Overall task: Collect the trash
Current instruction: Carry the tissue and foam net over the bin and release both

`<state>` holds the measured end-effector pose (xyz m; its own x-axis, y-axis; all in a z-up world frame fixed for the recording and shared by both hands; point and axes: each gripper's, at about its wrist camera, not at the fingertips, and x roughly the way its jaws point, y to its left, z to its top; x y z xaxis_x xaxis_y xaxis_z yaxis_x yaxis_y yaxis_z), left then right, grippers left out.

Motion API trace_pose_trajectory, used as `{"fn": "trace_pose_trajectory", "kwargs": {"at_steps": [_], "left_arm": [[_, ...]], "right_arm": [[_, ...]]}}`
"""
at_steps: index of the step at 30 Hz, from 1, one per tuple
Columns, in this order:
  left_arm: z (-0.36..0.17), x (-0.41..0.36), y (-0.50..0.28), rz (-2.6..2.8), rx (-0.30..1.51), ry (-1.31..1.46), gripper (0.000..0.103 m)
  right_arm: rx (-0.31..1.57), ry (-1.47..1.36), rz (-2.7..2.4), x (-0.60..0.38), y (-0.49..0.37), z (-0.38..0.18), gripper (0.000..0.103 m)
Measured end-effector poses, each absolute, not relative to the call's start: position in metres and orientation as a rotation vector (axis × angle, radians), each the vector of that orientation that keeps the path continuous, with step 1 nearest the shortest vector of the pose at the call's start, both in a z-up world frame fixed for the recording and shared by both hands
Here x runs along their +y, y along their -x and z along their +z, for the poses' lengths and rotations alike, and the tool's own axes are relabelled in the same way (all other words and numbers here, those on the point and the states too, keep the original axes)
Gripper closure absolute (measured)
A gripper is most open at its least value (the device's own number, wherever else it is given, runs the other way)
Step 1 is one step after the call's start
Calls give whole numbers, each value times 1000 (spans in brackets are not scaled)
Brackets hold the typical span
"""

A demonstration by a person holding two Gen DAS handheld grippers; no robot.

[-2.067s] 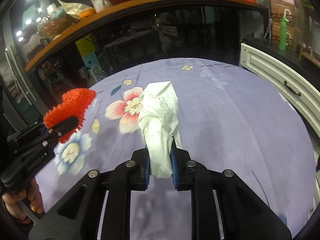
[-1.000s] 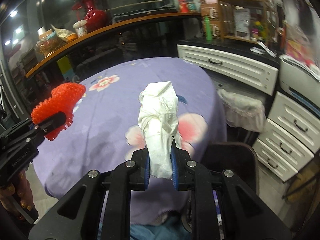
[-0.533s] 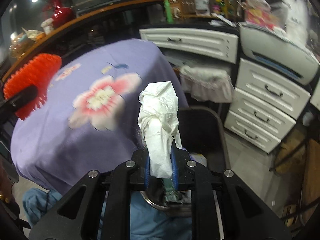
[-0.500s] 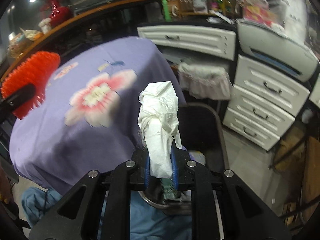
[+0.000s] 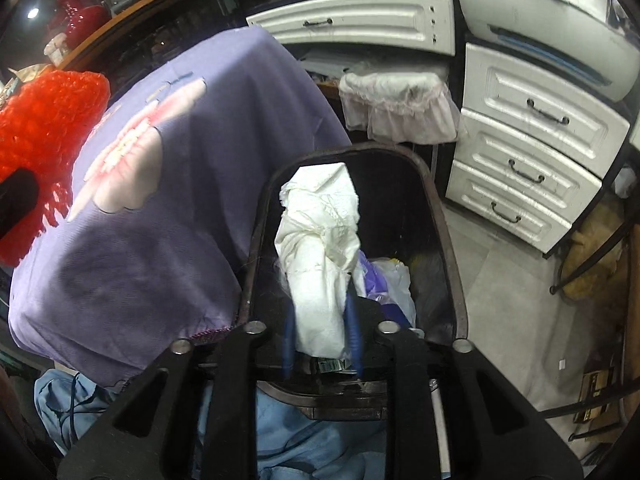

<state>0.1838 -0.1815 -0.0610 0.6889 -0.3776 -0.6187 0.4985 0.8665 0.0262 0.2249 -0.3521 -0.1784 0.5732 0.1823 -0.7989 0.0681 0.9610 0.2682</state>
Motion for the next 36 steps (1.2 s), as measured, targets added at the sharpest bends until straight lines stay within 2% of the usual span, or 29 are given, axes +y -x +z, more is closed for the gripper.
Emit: {"fn": "trace_pose_trajectory", "kwargs": {"at_steps": [1,3,15,31,33,34,35,36], "left_arm": [[-64,-183,-184,-497,653,-199,83],[-67,-187,-184,-499,661,-205,83],[-92,-213,-193,-541,729,-246,83],[-161,-274,-229,-584,914,-328,80],[-166,-279,-232,-584,928,-345,72],[-167,-281,-233,-579,932,-354,62],[-168,-281,-234,-574,933,-358,48],[-168,-281,-233,-573,930,-359,41]], "right_arm": [[964,-291,67,-353,-225,-180,52],[961,-295,60,-355,-224,-184,46],[926,-238,-50,-373,-198,-175,46],[898,-346,-197,-435,-150,-179,46],[901,-352,-208,-437,-147,-181,46],[901,-358,-212,-439,-145,-182,46],[900,-359,-215,-440,-144,-182,46],[900,-359,-218,-441,-142,-182,46]]}}
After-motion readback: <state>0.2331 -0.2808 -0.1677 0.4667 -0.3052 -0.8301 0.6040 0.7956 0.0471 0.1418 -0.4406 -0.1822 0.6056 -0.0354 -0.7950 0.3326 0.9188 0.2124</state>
